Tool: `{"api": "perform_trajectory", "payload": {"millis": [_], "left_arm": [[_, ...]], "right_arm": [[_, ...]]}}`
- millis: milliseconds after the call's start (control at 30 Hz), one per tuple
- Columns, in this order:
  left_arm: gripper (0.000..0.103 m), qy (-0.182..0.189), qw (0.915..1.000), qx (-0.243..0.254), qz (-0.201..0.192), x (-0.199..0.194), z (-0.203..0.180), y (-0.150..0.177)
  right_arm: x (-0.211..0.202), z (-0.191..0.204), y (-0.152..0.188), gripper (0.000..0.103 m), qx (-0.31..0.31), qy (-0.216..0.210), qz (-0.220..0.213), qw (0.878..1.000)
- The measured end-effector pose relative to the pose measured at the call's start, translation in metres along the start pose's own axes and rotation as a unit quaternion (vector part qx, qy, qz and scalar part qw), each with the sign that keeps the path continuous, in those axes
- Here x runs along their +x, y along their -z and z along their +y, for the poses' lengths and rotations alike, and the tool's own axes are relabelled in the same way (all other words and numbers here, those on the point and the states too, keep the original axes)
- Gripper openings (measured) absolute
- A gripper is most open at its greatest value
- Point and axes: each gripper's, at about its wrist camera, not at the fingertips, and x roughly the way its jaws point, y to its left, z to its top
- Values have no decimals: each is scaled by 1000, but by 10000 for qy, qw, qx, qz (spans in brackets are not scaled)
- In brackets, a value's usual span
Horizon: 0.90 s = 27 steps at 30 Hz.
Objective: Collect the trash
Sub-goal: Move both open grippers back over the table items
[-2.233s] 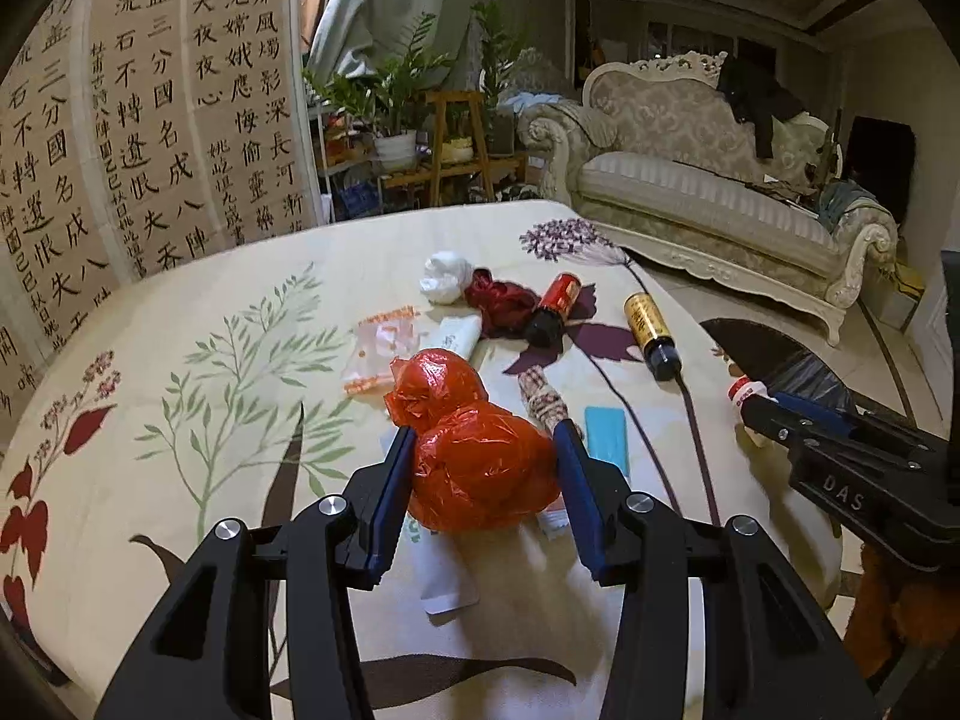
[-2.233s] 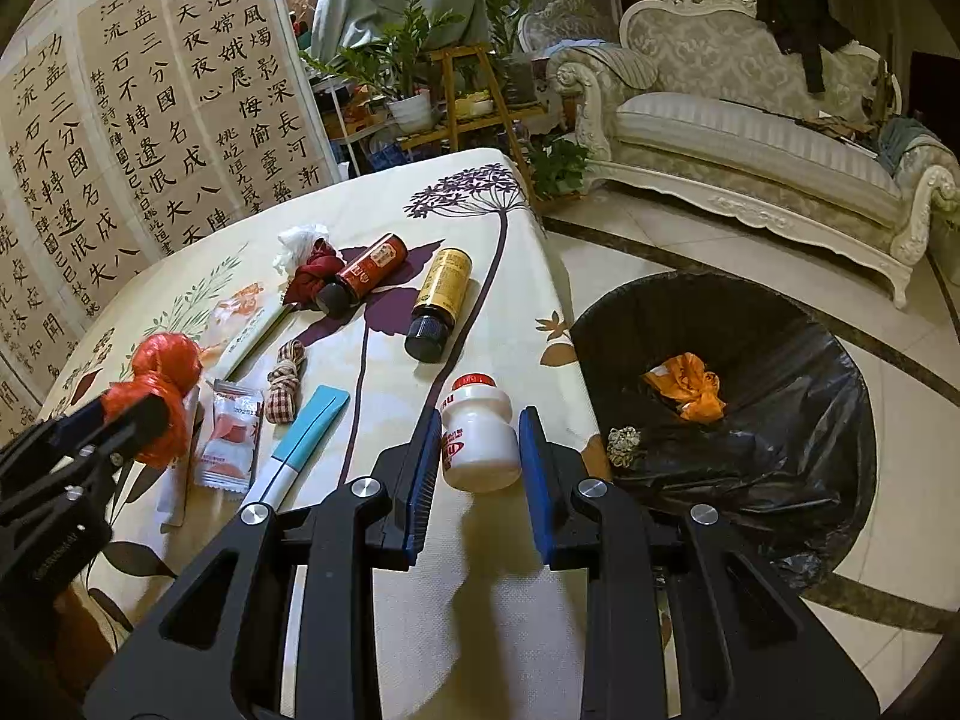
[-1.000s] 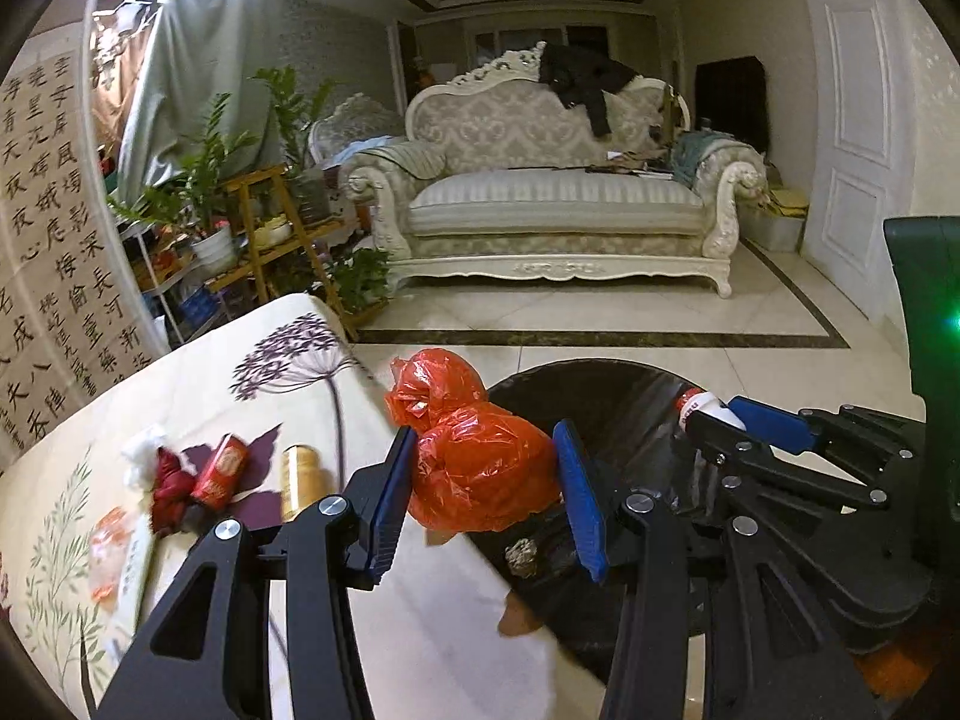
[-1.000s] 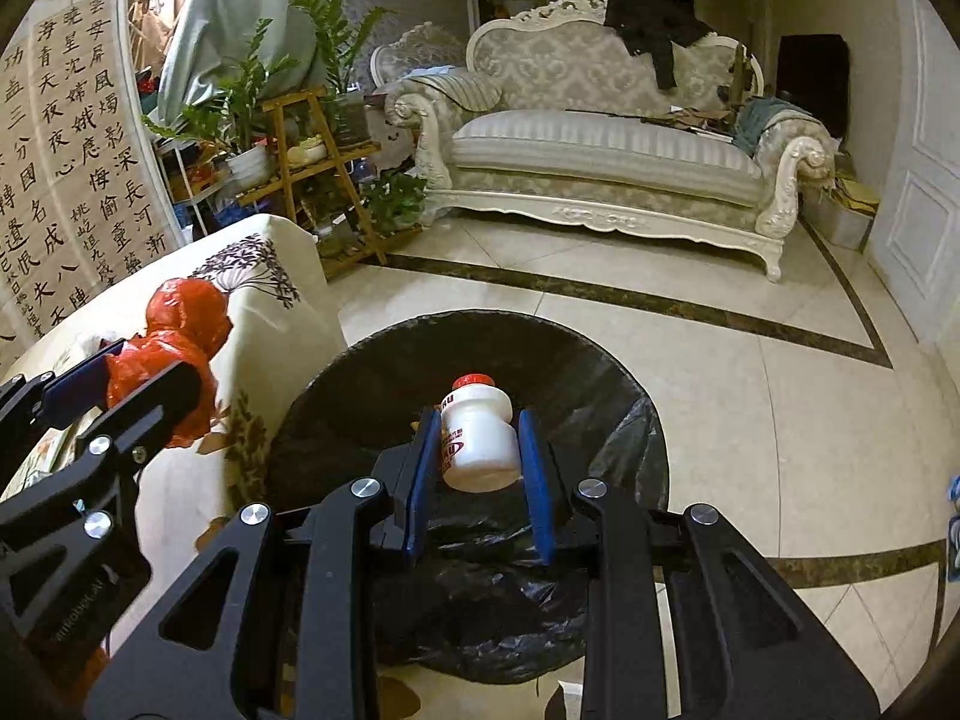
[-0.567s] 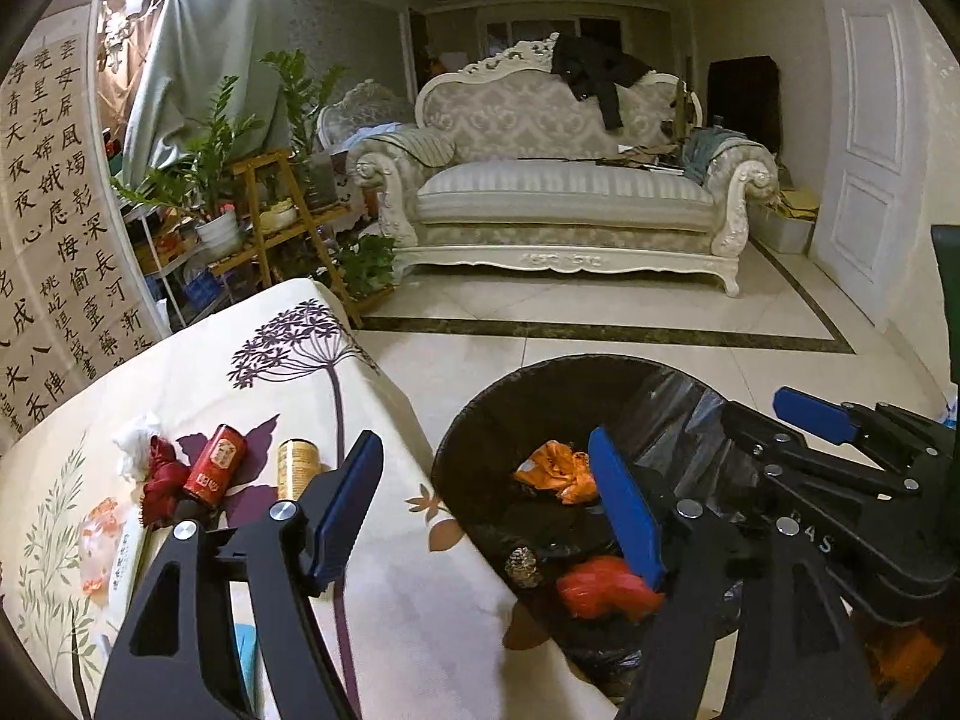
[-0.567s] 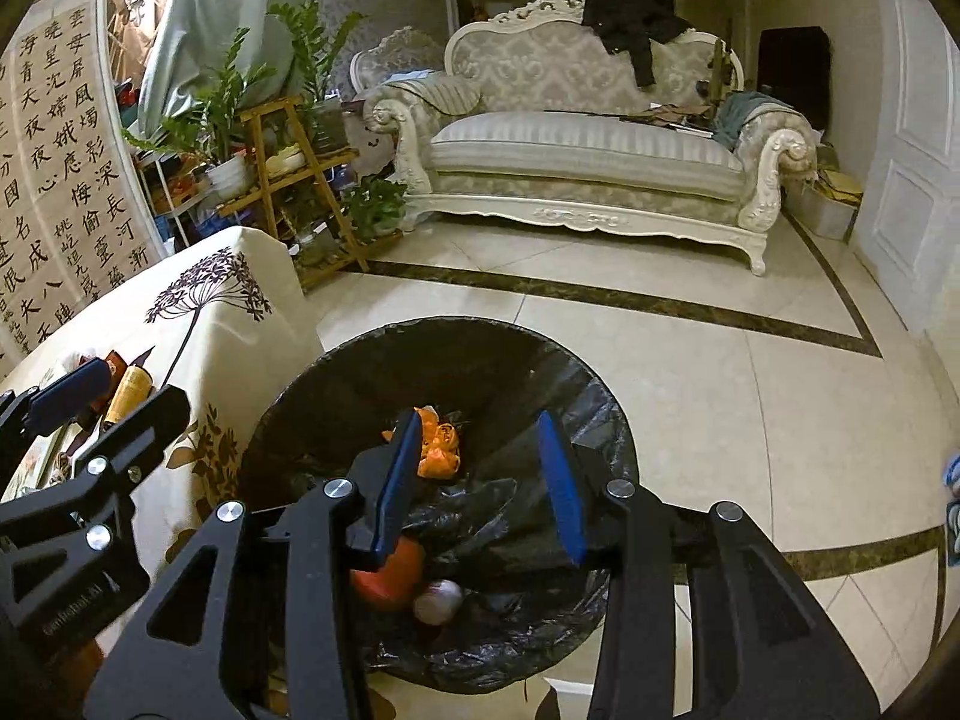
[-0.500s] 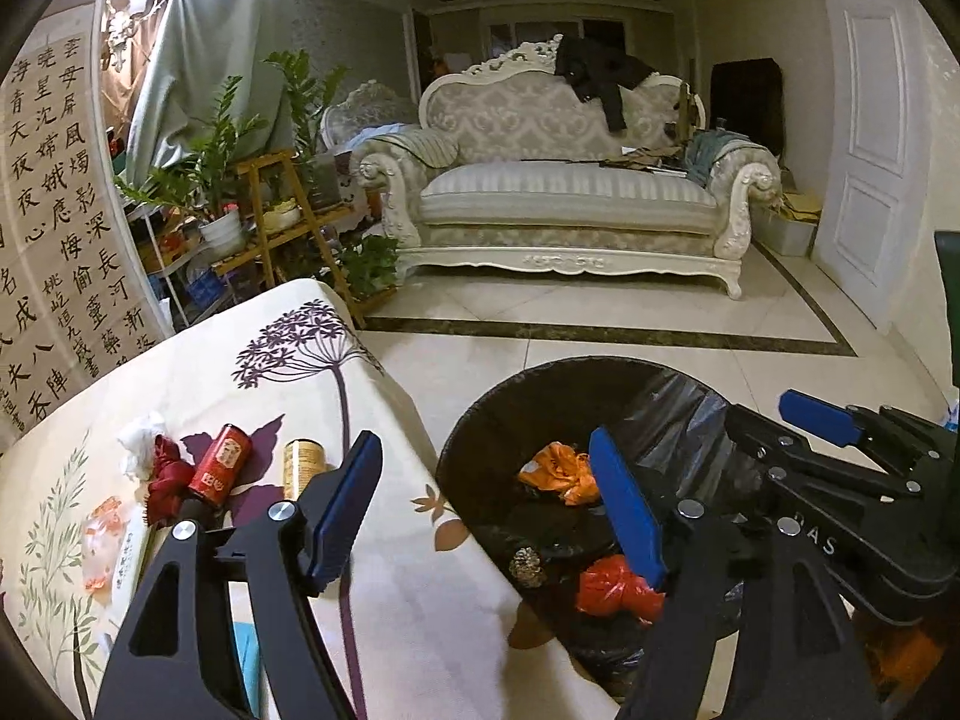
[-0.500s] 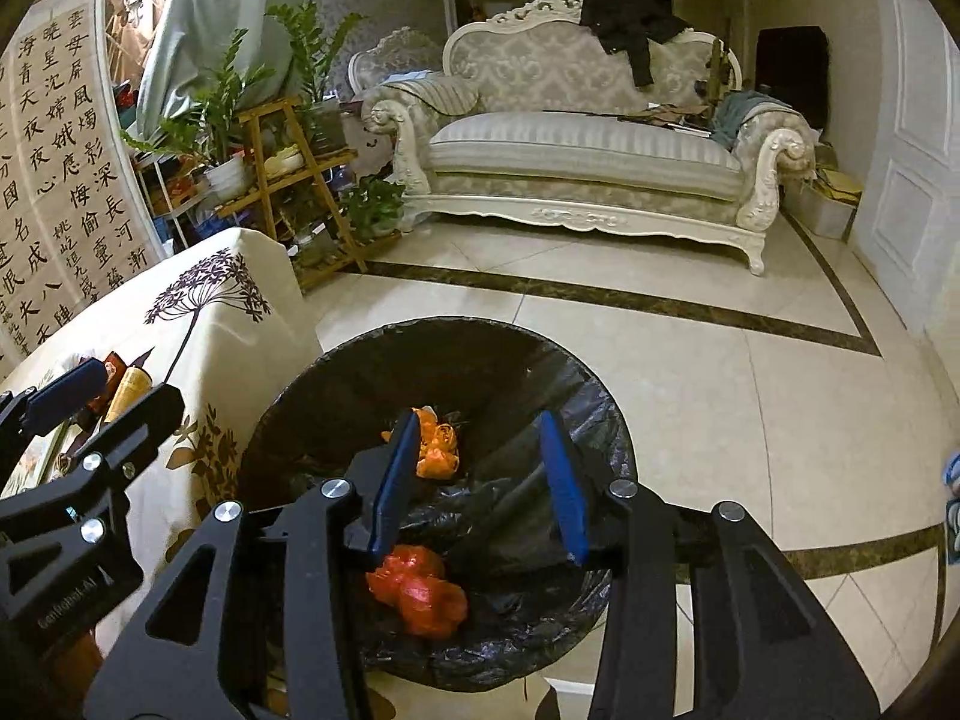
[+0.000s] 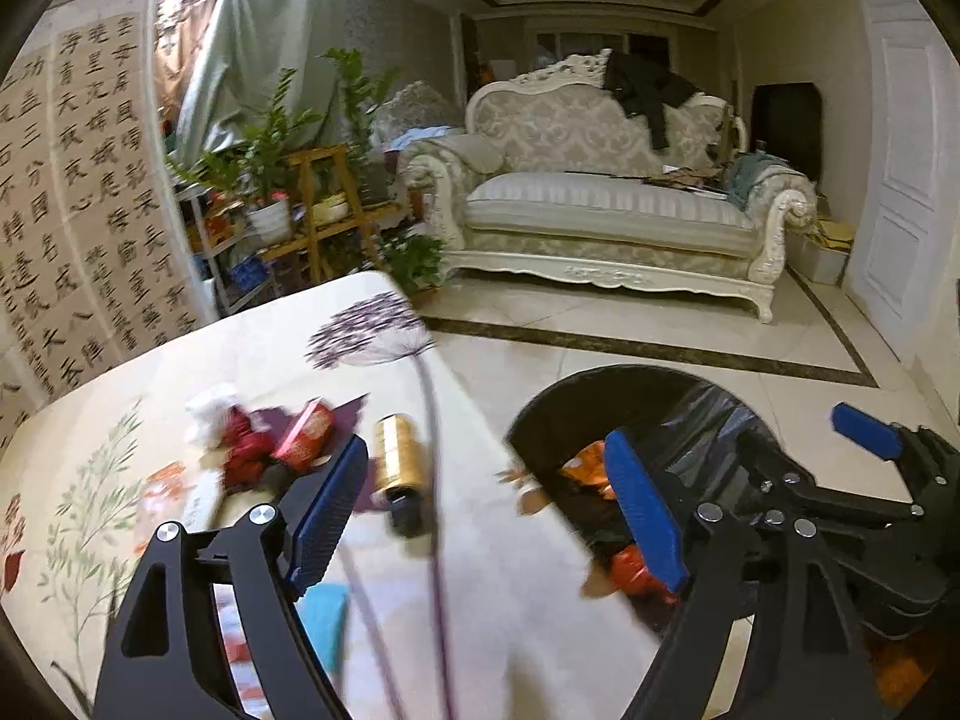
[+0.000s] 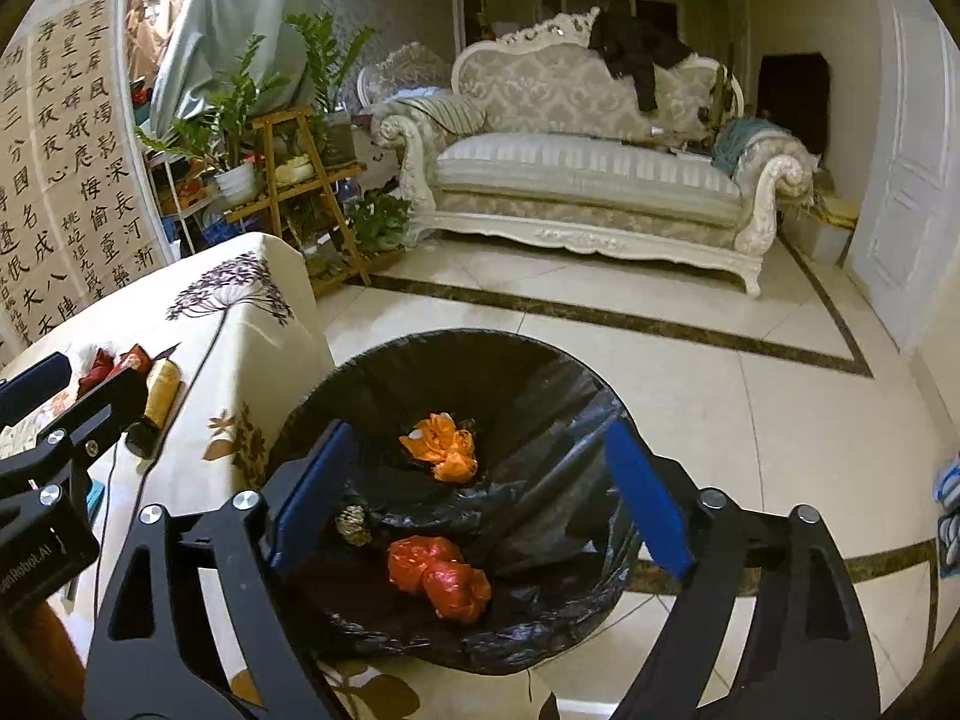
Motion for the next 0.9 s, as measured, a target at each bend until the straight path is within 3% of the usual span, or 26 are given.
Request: {"api": "perform_trajectory", "payload": {"millis": [333,600,900], "left_arm": [[79,-626,9969,-444,153,-31,58,23],[79,-1134,9894,-847,316,-49,106,50],[79,-1470,9795,-1130,793,-46,141,82]], "right_arm": [[-11,54,9,86,-505,-437,188,9976],[-24,93,16,86,-728,-868,225,9933],[-29,114,22,85,-879,-1063,328,9899]]}}
